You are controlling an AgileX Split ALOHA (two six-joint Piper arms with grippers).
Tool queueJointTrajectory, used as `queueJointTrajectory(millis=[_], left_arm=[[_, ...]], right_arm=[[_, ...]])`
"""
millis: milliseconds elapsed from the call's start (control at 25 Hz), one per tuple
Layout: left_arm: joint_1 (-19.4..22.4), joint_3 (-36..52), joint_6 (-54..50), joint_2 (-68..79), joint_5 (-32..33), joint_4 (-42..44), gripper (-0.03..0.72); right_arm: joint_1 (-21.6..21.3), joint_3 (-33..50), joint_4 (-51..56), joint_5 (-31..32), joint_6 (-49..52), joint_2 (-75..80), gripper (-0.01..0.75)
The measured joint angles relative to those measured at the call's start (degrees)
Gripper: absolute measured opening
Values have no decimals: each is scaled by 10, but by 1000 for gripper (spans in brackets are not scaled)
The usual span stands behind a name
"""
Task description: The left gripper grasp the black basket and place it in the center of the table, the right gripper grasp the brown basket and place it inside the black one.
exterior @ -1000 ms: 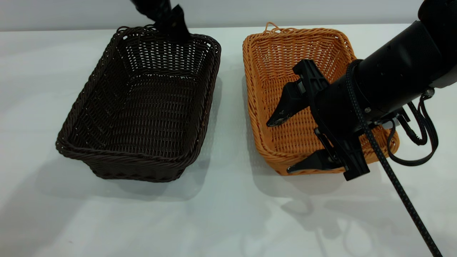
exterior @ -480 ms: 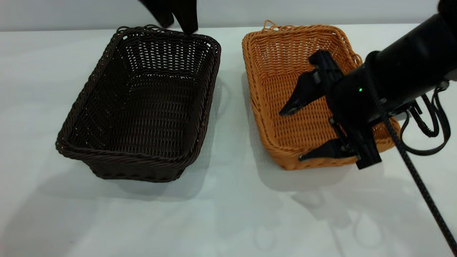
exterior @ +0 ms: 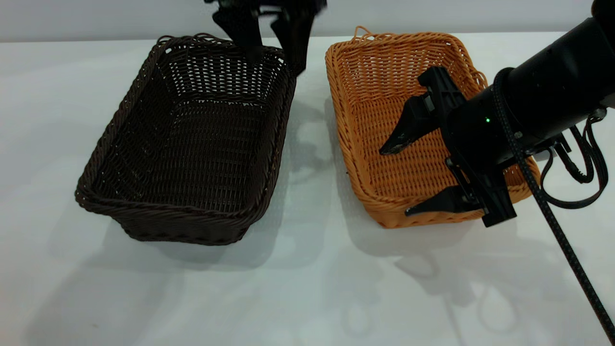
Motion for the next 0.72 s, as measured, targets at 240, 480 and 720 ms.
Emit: queueJointTrajectory(millis=[240, 480, 720], left_arm=[[-6, 18, -40, 3, 0, 25, 499], [-14, 54, -62, 4, 0, 28, 498], [-17, 64, -78, 19, -2, 29, 498]], right_arm=[[0, 0, 0, -4, -8, 0, 552], [0, 0, 0, -9, -17, 0, 552], [0, 0, 0, -10, -20, 0, 552]])
